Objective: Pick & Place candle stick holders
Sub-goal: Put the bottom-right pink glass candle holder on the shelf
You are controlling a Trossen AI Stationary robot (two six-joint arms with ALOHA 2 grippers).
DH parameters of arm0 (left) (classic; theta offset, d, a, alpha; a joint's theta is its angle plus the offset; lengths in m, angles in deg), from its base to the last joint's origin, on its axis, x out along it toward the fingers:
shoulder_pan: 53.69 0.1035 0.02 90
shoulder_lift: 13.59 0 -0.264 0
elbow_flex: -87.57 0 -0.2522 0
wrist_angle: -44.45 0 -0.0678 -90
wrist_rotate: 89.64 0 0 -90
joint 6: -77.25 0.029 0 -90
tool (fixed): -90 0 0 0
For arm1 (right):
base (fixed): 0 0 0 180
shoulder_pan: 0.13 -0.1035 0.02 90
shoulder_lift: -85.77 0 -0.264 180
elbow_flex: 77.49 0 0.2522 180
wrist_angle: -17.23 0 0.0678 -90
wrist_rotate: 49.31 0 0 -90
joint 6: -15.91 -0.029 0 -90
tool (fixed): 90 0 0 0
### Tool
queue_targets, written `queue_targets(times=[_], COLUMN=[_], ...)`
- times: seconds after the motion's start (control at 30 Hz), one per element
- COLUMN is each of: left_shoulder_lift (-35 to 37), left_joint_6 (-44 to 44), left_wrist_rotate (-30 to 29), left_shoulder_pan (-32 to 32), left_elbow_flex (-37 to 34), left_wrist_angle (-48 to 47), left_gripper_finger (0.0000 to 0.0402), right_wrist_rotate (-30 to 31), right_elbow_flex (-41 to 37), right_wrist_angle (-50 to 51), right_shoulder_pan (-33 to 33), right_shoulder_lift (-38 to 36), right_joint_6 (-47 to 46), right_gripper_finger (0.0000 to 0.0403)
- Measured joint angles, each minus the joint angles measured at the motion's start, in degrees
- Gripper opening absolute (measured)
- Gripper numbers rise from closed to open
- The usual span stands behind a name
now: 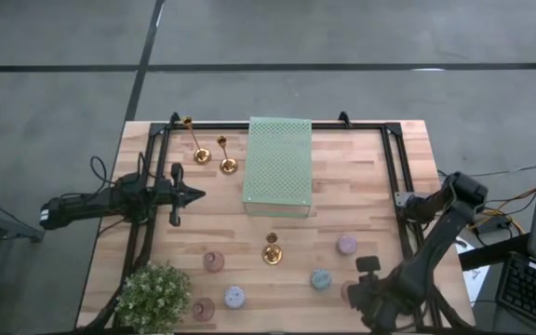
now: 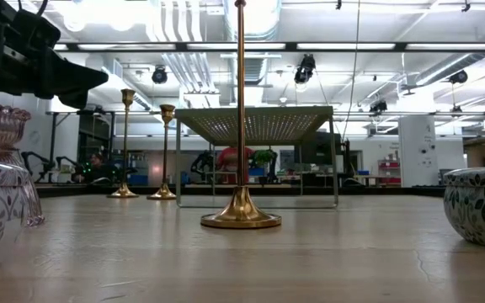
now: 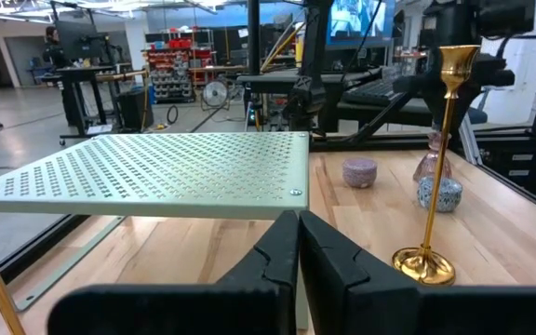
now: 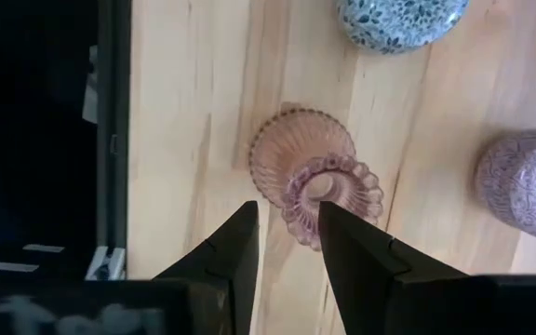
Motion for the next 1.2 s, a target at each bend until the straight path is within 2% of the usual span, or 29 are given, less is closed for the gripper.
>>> queue_targets(times=[0.47,0.83,1.2], left_shoulder_lift=[0.0,0.0,0.0], left_joint_6=[0.0,0.0,0.0], left_wrist_rotate=[0.0,0.0,0.0], left_shoulder_pan=[0.0,0.0,0.0], left_elbow_flex=[0.0,0.0,0.0], left_wrist_angle=[0.0,0.0,0.0], left_gripper_finger=[0.0019,0.0019,0.0019], right_wrist_rotate=[2.9,2.9,3.1], right_elbow_flex=[-1.0,-4.3,-4.4], right_wrist_angle=[-0.2,-4.3,-3.3], right_shoulder_pan=[0.0,-0.1,-0.1], right_shoulder_lift=[0.6,0.6,0.5], right_joint_6=[0.8,0.8,1.1], right_gripper_finger=[0.0080,0.0085,0.0036])
